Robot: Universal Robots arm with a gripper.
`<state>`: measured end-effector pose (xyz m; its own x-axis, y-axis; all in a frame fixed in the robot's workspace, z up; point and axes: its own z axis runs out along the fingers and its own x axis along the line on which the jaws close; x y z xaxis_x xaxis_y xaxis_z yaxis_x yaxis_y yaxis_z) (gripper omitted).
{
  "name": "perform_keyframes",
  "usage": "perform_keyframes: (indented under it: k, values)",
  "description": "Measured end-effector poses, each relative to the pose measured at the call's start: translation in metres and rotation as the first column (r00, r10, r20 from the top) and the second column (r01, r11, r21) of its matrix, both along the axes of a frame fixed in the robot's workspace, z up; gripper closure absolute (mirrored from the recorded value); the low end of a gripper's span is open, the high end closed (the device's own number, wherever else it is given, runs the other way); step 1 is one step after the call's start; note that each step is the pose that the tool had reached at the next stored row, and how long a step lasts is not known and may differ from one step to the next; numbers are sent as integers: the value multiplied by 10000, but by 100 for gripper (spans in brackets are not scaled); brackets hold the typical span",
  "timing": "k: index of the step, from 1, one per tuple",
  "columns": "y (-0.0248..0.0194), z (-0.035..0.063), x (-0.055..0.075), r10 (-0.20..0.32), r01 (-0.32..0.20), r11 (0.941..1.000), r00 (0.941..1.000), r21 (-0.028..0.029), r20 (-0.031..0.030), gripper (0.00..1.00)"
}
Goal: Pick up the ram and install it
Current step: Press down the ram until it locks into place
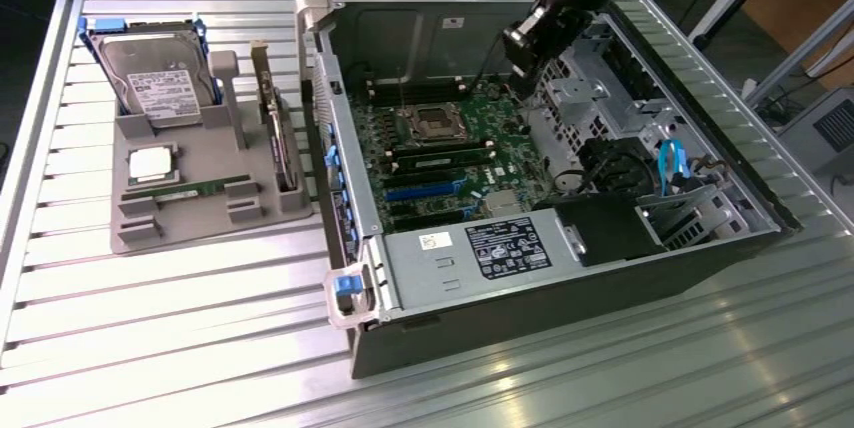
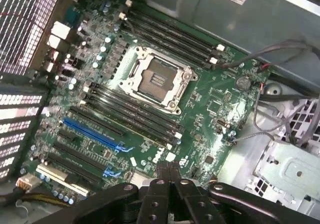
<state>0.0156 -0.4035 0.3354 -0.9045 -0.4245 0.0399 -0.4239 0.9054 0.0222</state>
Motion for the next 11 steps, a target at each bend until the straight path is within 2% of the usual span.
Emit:
perform_keyframes:
  k: [2,3,5,6,8,11]
  values:
    - [0,-2,0,-662,662,9978,9978,-1,0,90]
    - [0,-3,0,-1115,1115,9938,9938,-1,0,90]
    - [0,-6,0,-1948,1948,9809,9809,-1,0,90]
    - [0,-7,0,-2069,2069,9784,9784,0,0,90]
    - [0,-13,0,-2808,2808,9598,9598,-2,0,90]
    - [0,-12,0,-2816,2816,9595,9595,-2,0,90]
